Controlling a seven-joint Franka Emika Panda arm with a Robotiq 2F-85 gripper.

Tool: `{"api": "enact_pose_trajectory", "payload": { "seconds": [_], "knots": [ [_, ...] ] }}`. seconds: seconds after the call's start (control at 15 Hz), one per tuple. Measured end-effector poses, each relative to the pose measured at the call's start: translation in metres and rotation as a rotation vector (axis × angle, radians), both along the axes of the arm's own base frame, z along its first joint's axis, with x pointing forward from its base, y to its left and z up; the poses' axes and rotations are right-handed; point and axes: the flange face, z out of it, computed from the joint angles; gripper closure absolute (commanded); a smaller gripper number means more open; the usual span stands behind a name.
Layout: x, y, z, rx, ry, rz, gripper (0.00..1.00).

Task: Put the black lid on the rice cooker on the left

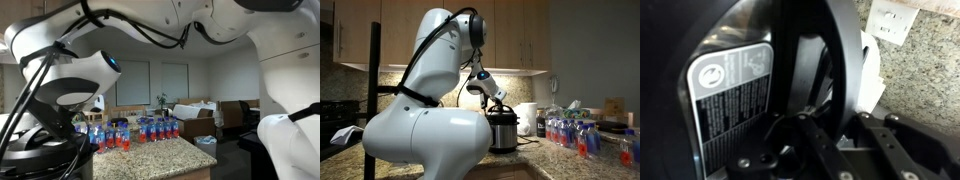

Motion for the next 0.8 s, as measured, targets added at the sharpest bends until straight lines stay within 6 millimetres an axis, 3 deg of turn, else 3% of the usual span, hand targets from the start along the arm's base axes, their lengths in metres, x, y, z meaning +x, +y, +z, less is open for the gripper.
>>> {"api": "enact_pose_trajectory", "payload": {
  "seconds": [0.8],
  "knots": [
    [-0.012, 0.010, -0.003, -0.058, -0.053, -0.075, 0.93]
  ]
}}
